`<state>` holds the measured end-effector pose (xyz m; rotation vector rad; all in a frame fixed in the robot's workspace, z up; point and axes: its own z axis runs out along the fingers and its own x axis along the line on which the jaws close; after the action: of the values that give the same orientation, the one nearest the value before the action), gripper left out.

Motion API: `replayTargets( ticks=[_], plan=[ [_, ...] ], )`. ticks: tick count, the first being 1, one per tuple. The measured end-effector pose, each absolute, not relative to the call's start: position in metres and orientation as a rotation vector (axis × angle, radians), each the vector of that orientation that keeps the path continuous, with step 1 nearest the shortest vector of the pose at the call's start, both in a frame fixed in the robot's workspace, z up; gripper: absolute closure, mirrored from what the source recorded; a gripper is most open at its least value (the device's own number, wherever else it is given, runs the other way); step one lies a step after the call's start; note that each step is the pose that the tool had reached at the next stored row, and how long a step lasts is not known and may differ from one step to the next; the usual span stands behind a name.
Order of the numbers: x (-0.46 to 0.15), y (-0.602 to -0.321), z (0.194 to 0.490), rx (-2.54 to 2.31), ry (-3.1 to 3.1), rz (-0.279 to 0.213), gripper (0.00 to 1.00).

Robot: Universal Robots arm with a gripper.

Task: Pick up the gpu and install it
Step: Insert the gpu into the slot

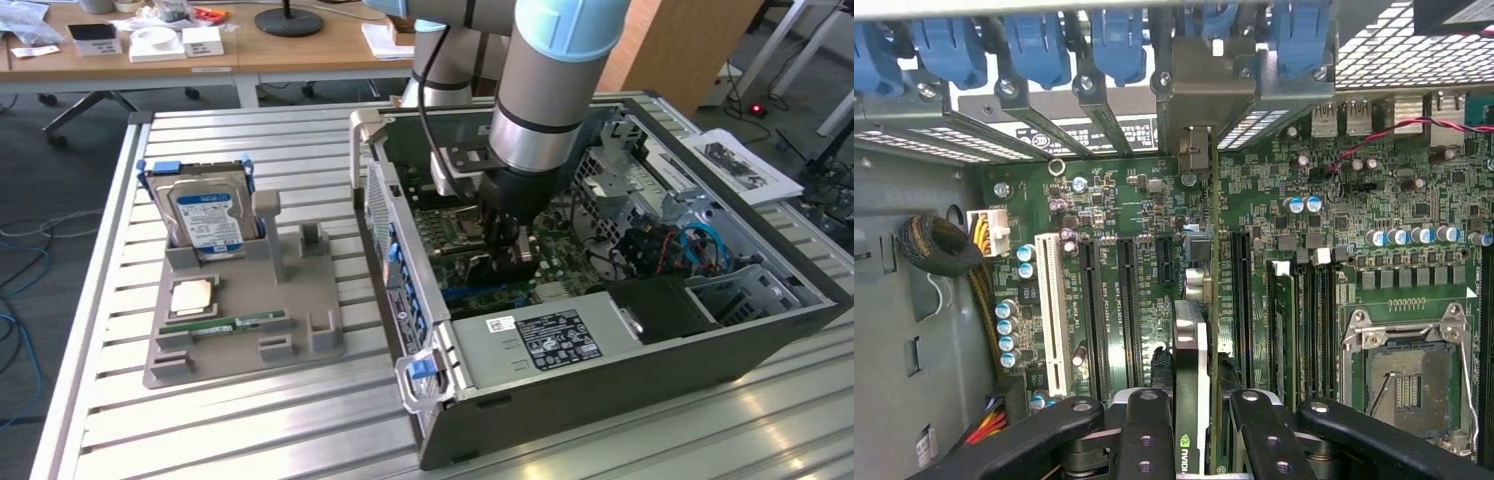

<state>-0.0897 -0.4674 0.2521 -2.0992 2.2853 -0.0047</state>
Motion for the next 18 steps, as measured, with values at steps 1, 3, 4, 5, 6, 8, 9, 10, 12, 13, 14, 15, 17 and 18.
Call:
replayTargets(
  ticks=[1, 3, 4, 5, 6, 8, 9, 10, 12, 13, 14, 15, 17, 18],
  plan=[
    [-0.0897, -0.4674, 0.252, -2.096, 2.288, -0.005, 0.73],
    [-0.0897, -0.4674, 0.2519, -2.09, 2.293, -0.005, 0.73],
    [-0.0897, -0.4674, 0.2519, -2.09, 2.294, -0.005, 0.73],
    [-0.0897, -0.4674, 0.2519, -2.09, 2.294, -0.005, 0.73],
    [-0.0897, -0.4674, 0.2519, -2.09, 2.294, -0.005, 0.73],
    [-0.0899, -0.4674, 0.2518, -2.09, 2.294, -0.005, 0.73],
    [-0.0901, -0.4673, 0.2518, -2.089, 2.294, -0.005, 0.73],
    [-0.0903, -0.4674, 0.2518, -2.09, 2.293, -0.005, 0.73],
    [-0.0903, -0.4674, 0.2519, -2.09, 2.293, -0.005, 0.73],
    [-0.0903, -0.4674, 0.2519, -2.09, 2.293, -0.005, 0.73],
    [-0.0903, -0.4674, 0.2518, -2.09, 2.293, -0.005, 0.73],
    [-0.0904, -0.4674, 0.2516, -2.09, 2.293, -0.004, 0.73],
    [-0.0906, -0.4675, 0.2512, -2.09, 2.292, -0.004, 0.73],
    [-0.0906, -0.4674, 0.2509, -2.09, 2.292, -0.004, 0.73]
  ],
)
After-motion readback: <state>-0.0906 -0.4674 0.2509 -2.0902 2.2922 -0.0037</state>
